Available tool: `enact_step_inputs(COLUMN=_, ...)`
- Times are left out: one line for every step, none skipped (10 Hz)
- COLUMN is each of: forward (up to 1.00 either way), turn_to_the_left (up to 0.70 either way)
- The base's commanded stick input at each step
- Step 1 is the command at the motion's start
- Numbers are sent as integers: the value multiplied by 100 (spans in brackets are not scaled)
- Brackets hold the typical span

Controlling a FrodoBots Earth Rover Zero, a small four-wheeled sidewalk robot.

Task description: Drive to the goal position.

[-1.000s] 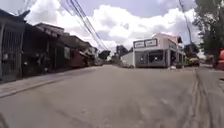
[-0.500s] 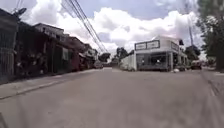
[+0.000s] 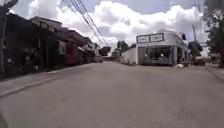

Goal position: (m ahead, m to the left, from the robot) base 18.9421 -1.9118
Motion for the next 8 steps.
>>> enact_step_inputs(forward=100, turn_to_the_left=0)
enact_step_inputs(forward=100, turn_to_the_left=0)
enact_step_inputs(forward=100, turn_to_the_left=0)
enact_step_inputs(forward=100, turn_to_the_left=0)
enact_step_inputs(forward=100, turn_to_the_left=0)
enact_step_inputs(forward=100, turn_to_the_left=0)
enact_step_inputs(forward=100, turn_to_the_left=0)
enact_step_inputs(forward=100, turn_to_the_left=0)
